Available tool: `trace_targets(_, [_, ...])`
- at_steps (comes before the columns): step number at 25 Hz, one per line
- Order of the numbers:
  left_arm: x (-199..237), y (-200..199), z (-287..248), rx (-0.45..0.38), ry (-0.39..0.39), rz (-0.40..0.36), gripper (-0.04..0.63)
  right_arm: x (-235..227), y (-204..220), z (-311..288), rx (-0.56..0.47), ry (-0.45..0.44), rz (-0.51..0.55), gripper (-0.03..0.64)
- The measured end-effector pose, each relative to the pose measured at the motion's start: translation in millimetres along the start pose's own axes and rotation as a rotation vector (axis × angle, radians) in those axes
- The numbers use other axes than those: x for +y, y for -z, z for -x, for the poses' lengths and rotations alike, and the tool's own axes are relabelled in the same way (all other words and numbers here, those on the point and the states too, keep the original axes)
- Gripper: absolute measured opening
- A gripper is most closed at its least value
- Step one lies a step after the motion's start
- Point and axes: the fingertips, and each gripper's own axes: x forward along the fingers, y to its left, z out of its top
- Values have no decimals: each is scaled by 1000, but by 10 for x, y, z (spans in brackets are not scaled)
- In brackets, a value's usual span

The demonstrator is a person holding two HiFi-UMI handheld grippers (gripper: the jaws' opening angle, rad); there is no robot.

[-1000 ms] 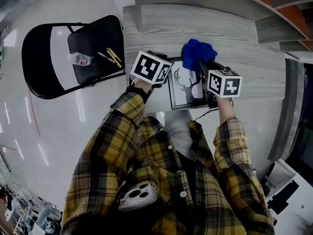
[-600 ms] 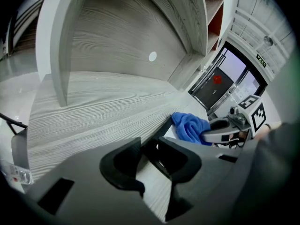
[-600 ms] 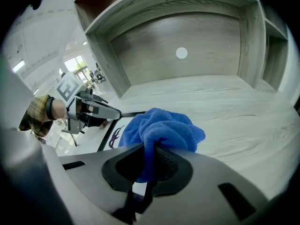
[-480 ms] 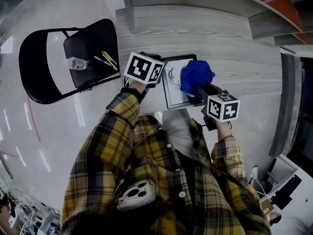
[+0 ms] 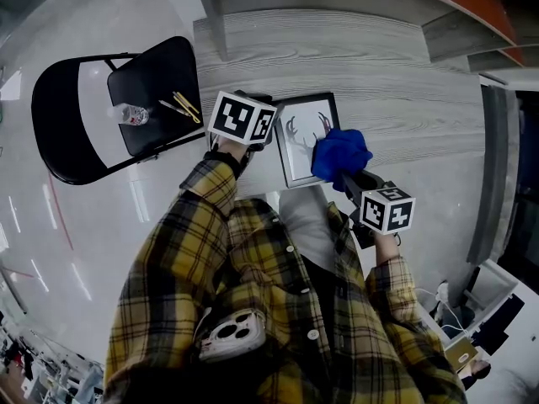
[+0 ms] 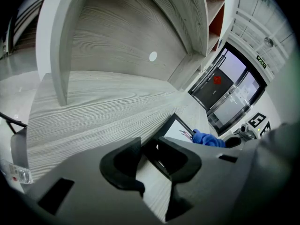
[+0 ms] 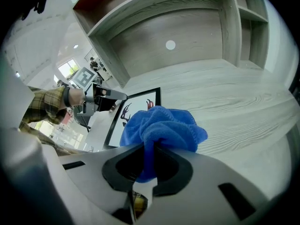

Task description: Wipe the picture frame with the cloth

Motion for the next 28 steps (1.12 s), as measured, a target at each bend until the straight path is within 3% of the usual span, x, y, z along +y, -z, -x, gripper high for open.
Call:
trace_targets(6, [-4,-9,7,-2,0,3,117,23,28,98,-31,-6,-36,48])
trace_targets(10, [-8,14,0,0,13,12,119,154,-238,287,-140,-24,-39,48])
trace_targets(13, [18,1,48,-10,41,66,118,297,-538,502,-247,-51,-34,48])
trace_targets(18, [-22,-196,379,-119,67,86,118,545,-1043,857,-413,-97,11,48])
trace_targets(22, [-275,-396,753,-219,159,69,118,774,-1383,1117,-524,-144,43,48])
trace_targets(25, [-610,-589,1144,-307,243,19,97,965,-1563,1324,-591,-175,69,48])
trace_targets(28, [-934,-732,1530,-370,289,-82,51,1140,-1714,1507,-658,-212,96,48])
